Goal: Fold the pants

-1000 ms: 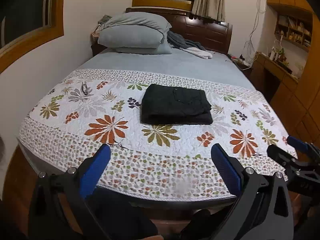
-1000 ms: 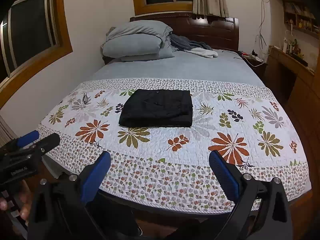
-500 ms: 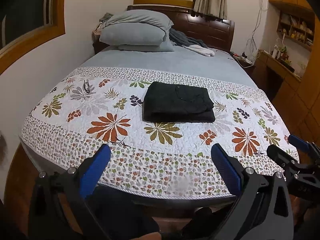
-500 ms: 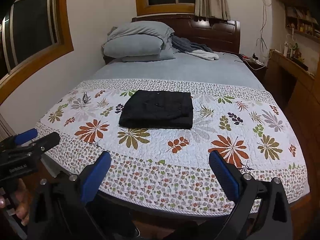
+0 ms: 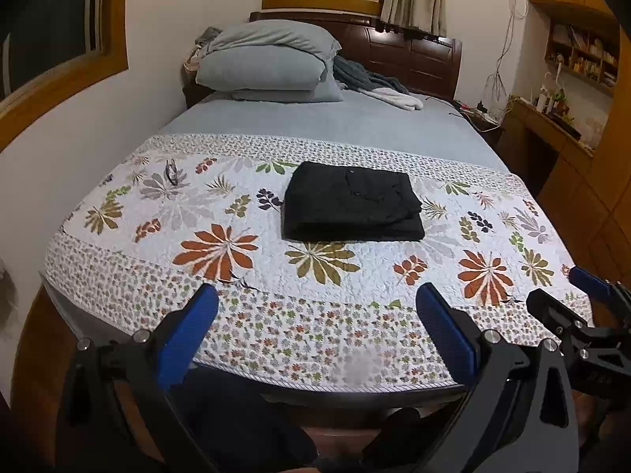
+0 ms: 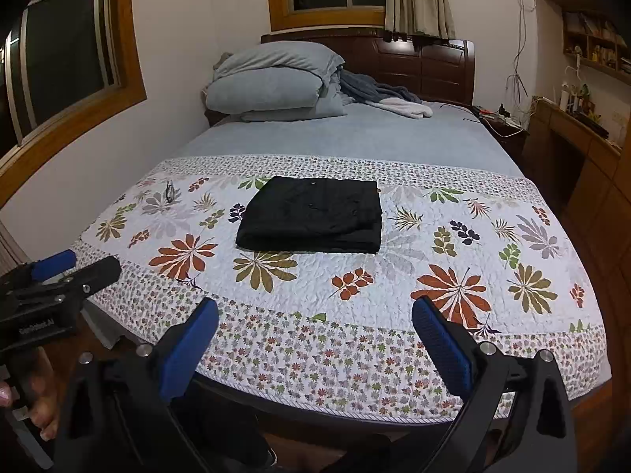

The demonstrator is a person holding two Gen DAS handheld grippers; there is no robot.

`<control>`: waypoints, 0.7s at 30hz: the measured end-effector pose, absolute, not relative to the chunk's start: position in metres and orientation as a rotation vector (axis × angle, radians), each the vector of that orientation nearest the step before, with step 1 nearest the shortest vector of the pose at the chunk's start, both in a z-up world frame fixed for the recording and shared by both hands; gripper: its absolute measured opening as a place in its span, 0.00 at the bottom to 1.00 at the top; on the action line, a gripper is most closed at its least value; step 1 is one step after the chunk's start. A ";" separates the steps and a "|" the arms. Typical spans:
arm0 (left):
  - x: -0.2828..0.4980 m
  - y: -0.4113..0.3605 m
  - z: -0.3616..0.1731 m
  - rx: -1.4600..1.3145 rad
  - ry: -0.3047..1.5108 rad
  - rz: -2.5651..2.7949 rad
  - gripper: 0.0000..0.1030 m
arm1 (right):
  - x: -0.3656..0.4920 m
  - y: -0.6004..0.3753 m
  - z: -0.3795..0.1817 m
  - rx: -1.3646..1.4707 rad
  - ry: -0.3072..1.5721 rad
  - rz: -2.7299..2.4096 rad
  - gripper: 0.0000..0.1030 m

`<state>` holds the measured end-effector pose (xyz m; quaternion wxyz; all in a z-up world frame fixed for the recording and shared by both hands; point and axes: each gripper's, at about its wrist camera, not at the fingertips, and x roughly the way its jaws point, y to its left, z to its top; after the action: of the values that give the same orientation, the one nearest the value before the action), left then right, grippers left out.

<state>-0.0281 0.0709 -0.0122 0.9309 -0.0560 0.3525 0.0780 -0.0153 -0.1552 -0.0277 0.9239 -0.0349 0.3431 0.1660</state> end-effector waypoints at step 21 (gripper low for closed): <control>-0.035 0.060 0.002 -0.071 0.672 0.142 0.97 | -0.016 -0.157 -0.025 -0.065 0.700 0.337 0.96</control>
<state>-0.0350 0.0597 0.0023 0.9410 -0.0347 0.3292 0.0698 -0.0164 -0.1565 -0.0252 0.9251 -0.0317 0.3410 0.1643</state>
